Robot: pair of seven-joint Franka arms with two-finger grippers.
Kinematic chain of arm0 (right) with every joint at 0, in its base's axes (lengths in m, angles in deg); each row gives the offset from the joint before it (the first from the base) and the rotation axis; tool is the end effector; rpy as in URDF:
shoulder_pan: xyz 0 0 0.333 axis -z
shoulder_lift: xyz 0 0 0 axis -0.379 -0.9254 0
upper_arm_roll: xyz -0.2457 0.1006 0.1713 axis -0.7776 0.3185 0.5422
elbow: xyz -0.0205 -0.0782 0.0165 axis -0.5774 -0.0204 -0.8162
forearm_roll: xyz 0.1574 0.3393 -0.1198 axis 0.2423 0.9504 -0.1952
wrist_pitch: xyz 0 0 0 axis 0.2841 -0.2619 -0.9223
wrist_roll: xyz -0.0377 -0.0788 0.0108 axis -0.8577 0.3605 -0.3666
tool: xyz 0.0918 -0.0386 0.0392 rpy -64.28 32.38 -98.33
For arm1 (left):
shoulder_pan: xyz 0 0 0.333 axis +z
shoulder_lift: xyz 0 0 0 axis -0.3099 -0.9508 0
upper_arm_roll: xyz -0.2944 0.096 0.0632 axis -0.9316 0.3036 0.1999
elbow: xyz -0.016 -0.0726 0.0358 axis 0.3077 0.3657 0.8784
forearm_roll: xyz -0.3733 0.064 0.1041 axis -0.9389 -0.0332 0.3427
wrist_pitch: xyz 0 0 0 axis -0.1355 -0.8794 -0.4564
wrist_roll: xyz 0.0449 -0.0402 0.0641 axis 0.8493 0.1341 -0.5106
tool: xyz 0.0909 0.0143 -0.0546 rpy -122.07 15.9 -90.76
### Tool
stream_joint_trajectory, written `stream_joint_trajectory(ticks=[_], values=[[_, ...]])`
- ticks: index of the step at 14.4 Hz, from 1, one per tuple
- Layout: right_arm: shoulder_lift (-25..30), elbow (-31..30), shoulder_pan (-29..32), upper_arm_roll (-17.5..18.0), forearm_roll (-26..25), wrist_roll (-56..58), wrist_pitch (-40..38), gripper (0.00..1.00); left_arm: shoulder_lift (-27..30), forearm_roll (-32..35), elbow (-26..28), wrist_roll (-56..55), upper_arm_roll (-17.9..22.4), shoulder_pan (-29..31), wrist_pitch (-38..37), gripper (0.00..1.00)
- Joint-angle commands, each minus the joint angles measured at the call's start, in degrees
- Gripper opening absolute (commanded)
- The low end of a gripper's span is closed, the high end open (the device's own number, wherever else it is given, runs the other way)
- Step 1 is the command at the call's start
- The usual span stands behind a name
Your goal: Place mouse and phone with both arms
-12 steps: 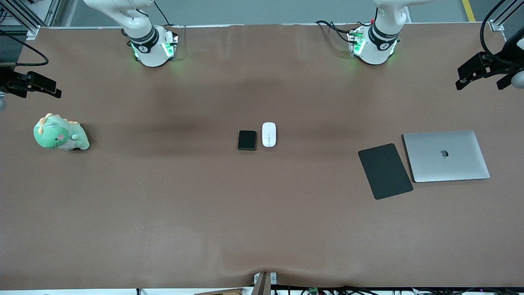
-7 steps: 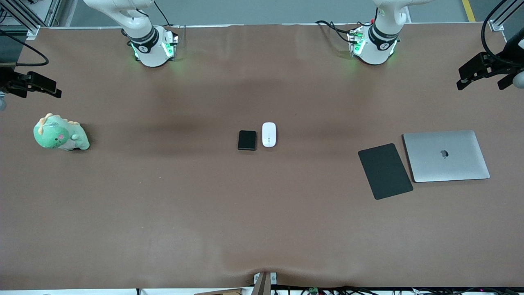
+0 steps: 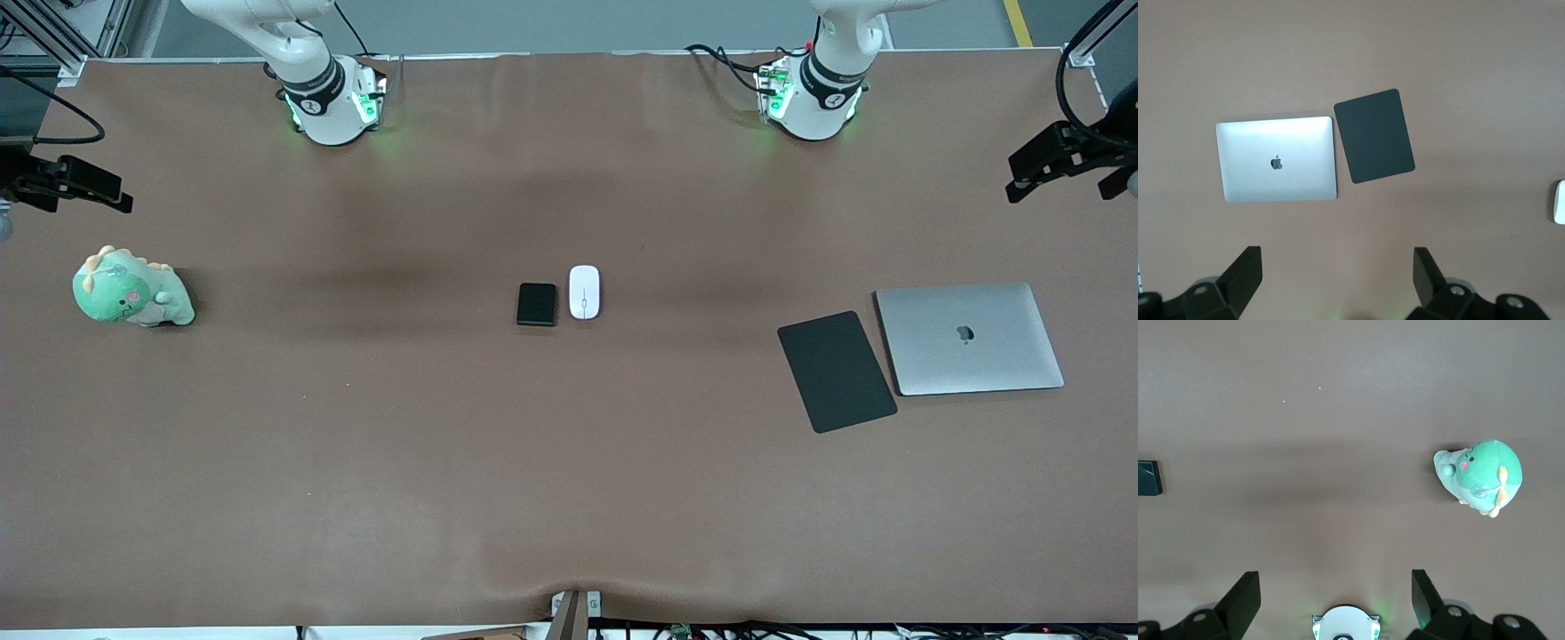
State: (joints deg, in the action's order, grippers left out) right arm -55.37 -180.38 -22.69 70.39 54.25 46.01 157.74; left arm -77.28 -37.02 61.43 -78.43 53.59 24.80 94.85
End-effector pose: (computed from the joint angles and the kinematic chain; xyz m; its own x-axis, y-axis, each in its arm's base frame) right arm 0.5222 -0.0491 0.6201 0.9861 -0.0330 -0.1626 -0.0375 -0.9990 -0.0248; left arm 0.5328 -0.0261 0.6850 0.9996 -0.0182 0.0220 -0.0170 -0.9982 -0.0571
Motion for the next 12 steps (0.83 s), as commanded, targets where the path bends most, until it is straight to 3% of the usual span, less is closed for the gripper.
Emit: stream_joint_trajectory(ticks=[1,12], values=[[0.0,0.3,1.7,0.6,-0.4,1.1,-0.1,1.00,-2.1,1.2,-3.1,0.3,-0.1,-0.2,-0.9,1.00],[-2.5,2.7,2.5,0.8,-0.3,1.2,-2.4,1.00,-1.0,0.8,-3.0,0.4,-0.3,0.0,-1.5,1.00]])
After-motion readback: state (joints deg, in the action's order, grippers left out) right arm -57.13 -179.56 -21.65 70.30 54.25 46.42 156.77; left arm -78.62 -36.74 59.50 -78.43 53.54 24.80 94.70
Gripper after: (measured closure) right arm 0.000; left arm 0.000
